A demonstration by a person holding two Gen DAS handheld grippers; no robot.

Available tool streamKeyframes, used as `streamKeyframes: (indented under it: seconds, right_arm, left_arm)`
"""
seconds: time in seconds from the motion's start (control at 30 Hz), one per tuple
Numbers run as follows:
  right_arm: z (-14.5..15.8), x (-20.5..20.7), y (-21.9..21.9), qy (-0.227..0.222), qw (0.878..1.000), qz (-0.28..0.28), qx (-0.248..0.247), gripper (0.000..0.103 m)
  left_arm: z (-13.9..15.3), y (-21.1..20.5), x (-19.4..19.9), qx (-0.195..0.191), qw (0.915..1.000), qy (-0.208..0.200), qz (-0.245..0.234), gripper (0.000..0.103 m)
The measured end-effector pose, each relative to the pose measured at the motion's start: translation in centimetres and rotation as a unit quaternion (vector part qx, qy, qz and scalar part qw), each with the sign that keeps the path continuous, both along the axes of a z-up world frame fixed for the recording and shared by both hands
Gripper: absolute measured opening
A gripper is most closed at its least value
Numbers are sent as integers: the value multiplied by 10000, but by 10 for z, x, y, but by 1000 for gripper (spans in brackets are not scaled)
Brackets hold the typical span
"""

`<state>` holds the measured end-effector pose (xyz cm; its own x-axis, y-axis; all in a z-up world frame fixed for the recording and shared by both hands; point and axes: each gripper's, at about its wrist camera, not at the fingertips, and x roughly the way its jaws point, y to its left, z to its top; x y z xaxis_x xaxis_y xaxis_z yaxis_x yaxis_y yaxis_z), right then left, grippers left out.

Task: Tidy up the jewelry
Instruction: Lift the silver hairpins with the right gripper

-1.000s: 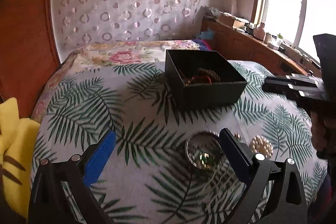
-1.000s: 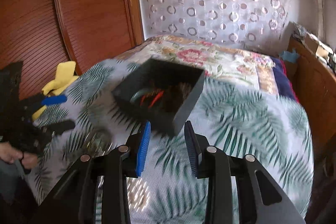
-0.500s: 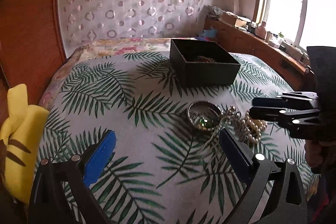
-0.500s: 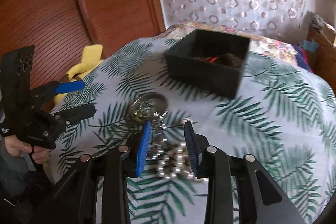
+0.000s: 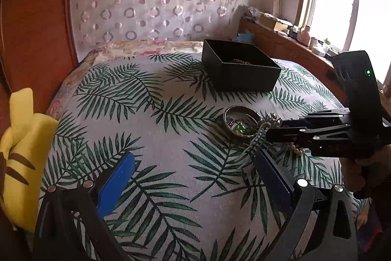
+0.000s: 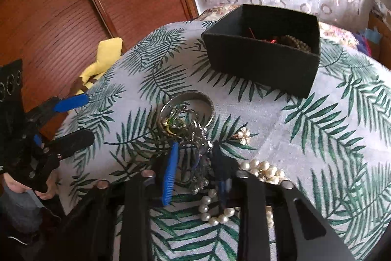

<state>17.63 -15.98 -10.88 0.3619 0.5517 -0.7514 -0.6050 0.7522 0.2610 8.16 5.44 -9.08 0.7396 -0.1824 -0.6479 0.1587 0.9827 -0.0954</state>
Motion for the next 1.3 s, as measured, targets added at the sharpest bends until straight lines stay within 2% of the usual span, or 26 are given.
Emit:
streamKeyframes:
  seconds: [0.13,0.23,0.37,0.67,0.87,1.17,1.3]
  right_arm:
    - [6,-7,-5,-109,9999,21,88,15]
    - [16,-15,-13,-355,9993,-43,71,14]
    - [28,-22,-38,-611,9978,-258,71,13]
    - [35,-22,-99,-699,9937,-812,338,11]
    - [44,-24,-113,-873,9908,-947,407,11]
    - [50,-23,-126,-1007,9882,-1093,369,11]
    - [52,-22,-126,-1040,9880,-1080,364,10]
  left_arm:
    - [0,1,2,6,10000,19,3,95]
    - [-1,-1,4,19,10000,39,-1,95]
    - [-2,-6,10,31,10000,73,-46,95]
    - [-4,-32,35,80,9993,202,-289,95]
    - [-3,-59,57,240,9977,291,-560,95]
    - [-14,-80,82,496,9945,605,-696,95]
    - [-20,-82,89,543,9932,743,-710,80]
